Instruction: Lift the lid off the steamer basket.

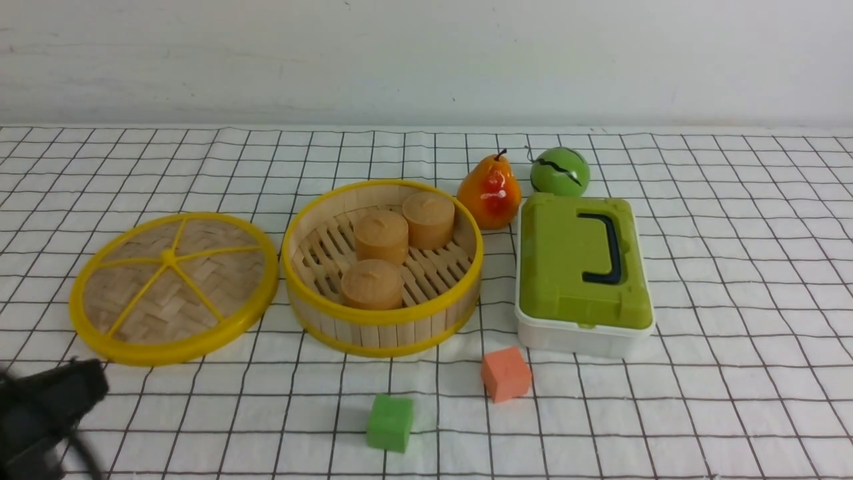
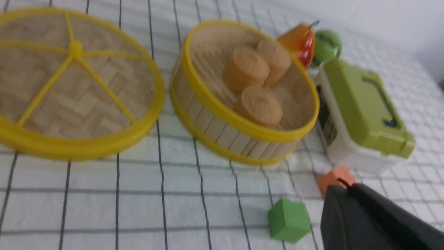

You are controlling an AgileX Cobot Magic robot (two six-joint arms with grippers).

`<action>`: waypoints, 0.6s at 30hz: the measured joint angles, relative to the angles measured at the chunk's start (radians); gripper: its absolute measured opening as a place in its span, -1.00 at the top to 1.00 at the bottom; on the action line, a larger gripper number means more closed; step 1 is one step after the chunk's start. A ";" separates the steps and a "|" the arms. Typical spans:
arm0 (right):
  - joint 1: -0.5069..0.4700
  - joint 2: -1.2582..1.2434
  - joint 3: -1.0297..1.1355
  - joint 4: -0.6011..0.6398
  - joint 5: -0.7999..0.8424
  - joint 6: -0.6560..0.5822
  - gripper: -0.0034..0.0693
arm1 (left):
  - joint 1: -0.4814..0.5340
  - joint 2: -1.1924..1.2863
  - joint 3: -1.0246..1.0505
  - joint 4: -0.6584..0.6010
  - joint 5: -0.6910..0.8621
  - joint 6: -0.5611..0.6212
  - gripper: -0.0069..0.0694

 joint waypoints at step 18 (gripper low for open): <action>0.000 0.000 0.000 0.000 0.000 0.000 0.25 | 0.105 -0.396 0.407 0.496 -0.078 -0.327 0.85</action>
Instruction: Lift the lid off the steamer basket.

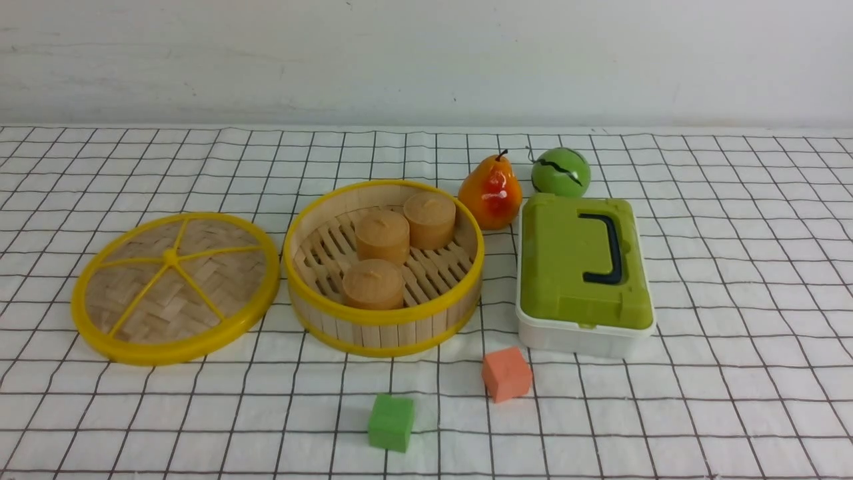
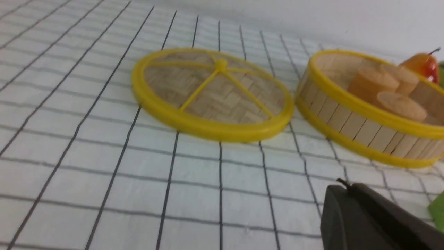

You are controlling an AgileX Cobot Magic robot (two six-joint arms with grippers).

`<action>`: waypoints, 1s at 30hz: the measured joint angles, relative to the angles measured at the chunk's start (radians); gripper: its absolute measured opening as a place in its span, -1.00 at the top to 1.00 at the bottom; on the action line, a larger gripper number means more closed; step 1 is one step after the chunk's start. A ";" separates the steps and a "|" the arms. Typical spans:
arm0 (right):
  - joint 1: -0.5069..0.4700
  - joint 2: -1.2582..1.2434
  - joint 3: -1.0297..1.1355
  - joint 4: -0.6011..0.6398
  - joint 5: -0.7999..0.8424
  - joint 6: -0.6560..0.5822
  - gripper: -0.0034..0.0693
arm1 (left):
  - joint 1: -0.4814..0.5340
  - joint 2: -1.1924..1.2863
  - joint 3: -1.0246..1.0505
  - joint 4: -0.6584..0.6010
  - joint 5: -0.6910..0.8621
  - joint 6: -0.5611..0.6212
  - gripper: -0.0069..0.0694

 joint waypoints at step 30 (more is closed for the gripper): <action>0.000 0.000 0.000 0.000 0.000 0.000 0.25 | 0.004 0.000 0.001 -0.006 0.097 0.094 0.85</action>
